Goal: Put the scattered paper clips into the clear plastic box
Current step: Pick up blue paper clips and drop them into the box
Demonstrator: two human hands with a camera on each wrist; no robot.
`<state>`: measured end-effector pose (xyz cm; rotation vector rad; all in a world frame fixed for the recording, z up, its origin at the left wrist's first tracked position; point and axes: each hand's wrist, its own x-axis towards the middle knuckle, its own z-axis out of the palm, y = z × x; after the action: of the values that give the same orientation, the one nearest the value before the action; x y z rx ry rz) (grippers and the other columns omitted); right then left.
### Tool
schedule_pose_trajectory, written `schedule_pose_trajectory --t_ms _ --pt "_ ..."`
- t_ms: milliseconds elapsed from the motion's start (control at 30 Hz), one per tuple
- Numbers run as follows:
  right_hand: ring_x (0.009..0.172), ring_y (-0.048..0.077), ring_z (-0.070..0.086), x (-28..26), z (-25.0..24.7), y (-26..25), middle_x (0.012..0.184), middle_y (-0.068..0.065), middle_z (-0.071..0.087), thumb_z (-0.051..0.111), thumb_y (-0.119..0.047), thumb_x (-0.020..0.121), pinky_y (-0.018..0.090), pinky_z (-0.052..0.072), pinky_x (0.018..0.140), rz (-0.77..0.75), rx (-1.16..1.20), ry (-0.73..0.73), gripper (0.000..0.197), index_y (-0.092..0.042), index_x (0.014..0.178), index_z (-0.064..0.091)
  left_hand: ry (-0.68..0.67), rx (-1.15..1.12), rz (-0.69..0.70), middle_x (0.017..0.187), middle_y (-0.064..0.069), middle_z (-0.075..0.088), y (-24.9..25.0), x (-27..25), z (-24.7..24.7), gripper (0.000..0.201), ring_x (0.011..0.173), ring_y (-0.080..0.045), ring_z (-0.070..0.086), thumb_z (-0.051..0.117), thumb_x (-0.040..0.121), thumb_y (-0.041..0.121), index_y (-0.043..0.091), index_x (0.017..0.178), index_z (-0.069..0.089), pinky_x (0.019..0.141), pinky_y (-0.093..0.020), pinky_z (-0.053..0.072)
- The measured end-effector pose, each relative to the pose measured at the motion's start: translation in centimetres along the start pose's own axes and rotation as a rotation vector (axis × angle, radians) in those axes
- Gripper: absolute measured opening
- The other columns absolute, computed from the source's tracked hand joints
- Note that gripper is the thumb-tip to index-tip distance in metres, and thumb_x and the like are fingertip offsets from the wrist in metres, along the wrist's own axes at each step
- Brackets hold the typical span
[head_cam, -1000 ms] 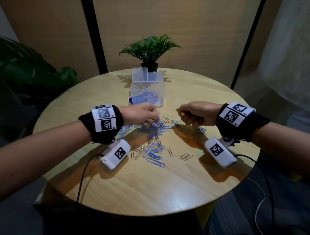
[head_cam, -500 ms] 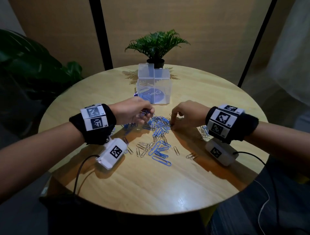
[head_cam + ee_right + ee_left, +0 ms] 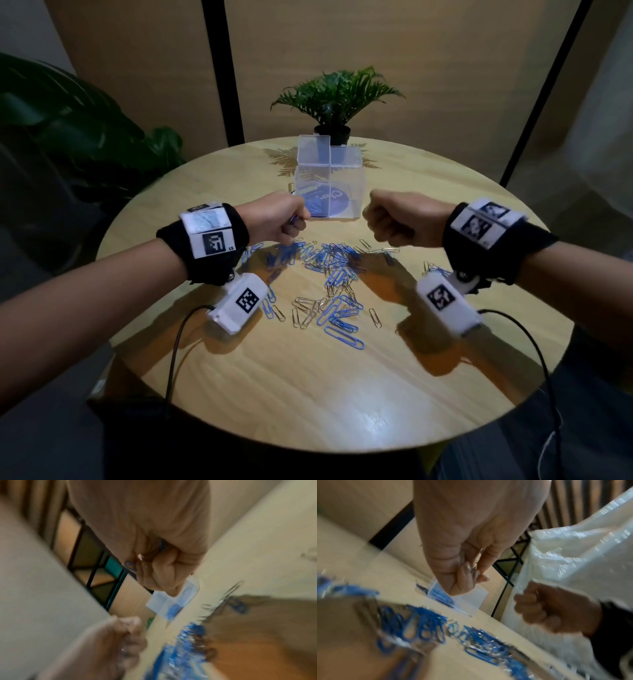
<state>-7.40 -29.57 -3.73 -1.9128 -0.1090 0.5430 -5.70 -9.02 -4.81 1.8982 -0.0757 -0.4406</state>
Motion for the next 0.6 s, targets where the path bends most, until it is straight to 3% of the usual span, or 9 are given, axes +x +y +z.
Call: schedule_pose_trajectory --t_ms 100,167,267,367,433,533,600 --pt "0.04 0.002 0.017 0.9 -2.0 -1.1 0.047 -0.01 0.023 0.033 -0.022 0.092 0.014 0.01 0.029 0.022 0.362 -0.124 0.035 -0.025 0.057 0.026 0.053 0.648 0.157 0.053 0.001 0.037 0.2 0.2 0.2 0.03 0.047 -0.014 0.03 0.049 0.093 0.025 0.008 0.069 0.056 0.045 -0.023 0.027" --pt "0.043 0.002 0.013 1.4 -3.7 -1.8 0.049 -0.01 0.022 0.037 -0.016 0.084 0.016 0.017 0.025 0.047 0.6 -0.208 0.032 -0.021 0.054 0.03 0.058 0.995 0.221 0.054 -0.003 0.049 0.4 0.5 0.7 0.042 0.052 -0.017 0.041 0.062 0.085 0.043 0.006 0.066 0.063 0.048 -0.027 0.03" --pt "0.048 0.005 0.024 2.4 -6.1 -1.5 0.059 -0.003 0.03 0.043 0.001 0.076 0.017 0.029 0.03 0.167 0.956 -0.45 0.021 -0.005 0.056 0.045 0.008 1.134 0.22 0.061 -0.009 0.059 0.1 1.2 1.7 0.053 0.059 -0.021 0.049 0.071 0.073 0.054 0.002 0.065 0.065 0.052 -0.028 0.035" --pt "0.048 0.01 0.036 2.6 -6.0 -0.9 0.066 0.01 0.045 0.047 0.016 0.074 0.02 0.036 0.034 0.252 1.022 -0.543 0.012 0.006 0.071 0.053 -0.021 1.178 0.241 0.063 -0.007 0.061 0.0 1.7 2.8 0.047 0.065 -0.022 0.053 0.072 0.075 0.047 0.002 0.066 0.064 0.06 -0.03 0.04" --pt "0.039 0.007 0.038 3.0 -4.6 -0.7 0.064 0.007 0.049 0.049 0.014 0.075 0.013 0.031 0.027 0.258 0.896 -0.393 0.014 0.0 0.076 0.053 -0.046 1.192 0.236 0.055 0.0 0.05 0.1 1.8 3.1 0.041 0.061 -0.019 0.047 0.07 0.081 0.04 0.01 0.057 0.055 0.061 -0.029 0.037" --pt "0.034 0.004 0.025 3.5 -2.3 -0.2 0.054 -0.006 0.038 0.044 -0.011 0.095 0.013 0.016 0.027 0.179 0.184 -0.036 0.02 -0.014 0.077 0.052 -0.119 1.157 0.202 0.055 0.001 0.048 0.3 1.9 2.5 0.033 0.054 -0.015 0.044 0.068 0.084 0.031 0.008 0.062 0.06 0.057 -0.027 0.037" --pt "0.039 0.01 0.023 3.9 -1.4 0.2 0.05 -0.004 0.034 0.06 -0.027 0.09 0.018 0.017 0.035 0.161 -0.282 0.067 0.022 -0.016 0.073 0.052 -0.172 1.066 0.171 0.055 0.001 0.05 0.2 1.9 1.6 0.024 0.048 -0.009 0.044 0.066 0.086 0.025 0.008 0.069 0.062 0.049 -0.022 0.037"
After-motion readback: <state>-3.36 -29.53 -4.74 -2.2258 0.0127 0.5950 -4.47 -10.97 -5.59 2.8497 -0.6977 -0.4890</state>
